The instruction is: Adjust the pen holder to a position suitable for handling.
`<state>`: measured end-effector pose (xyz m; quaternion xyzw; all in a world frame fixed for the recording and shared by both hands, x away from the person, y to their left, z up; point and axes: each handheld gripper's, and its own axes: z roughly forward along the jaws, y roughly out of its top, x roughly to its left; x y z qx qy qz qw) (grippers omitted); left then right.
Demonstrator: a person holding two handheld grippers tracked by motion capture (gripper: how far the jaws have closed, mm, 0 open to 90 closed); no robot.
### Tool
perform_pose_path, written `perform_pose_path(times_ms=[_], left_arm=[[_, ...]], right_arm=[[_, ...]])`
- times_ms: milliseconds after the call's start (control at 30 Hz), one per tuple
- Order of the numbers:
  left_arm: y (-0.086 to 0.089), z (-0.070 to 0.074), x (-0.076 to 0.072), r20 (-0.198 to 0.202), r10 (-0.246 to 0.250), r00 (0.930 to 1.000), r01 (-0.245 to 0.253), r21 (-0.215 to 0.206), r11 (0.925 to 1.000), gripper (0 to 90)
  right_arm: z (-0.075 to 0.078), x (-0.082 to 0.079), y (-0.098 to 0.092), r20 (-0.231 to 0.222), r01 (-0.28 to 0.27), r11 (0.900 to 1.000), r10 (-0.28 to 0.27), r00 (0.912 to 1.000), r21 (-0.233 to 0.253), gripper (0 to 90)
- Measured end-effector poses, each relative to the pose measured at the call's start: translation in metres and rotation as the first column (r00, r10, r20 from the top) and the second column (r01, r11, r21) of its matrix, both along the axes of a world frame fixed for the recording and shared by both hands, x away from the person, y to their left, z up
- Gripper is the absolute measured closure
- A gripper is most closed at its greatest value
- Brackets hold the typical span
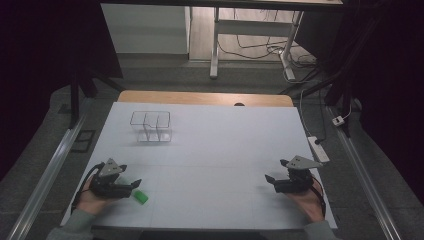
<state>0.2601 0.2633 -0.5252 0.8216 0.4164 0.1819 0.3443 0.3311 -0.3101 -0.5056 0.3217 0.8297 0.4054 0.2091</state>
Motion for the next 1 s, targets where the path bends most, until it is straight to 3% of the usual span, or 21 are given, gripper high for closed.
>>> perform_pose_path(times_ms=[600, 1000], left_arm=[[0.001, 0.001, 0.003, 0.011, 0.002, 0.9999, -0.002, 0.0, 1.0, 23.0], [-0.002, 0.017, 0.019, 0.049, 0.007, 0.9988, -0.007, -0.004, 1.0, 23.9]], right_arm=[[-0.001, 0.001, 0.0, -0.013, 0.012, 1.0, -0.012, 0.9998, 0.015, 17.5], [-0.001, 0.003, 0.0, -0.007, 0.007, 1.0, -0.007, 1.0, 0.021, 19.5]])
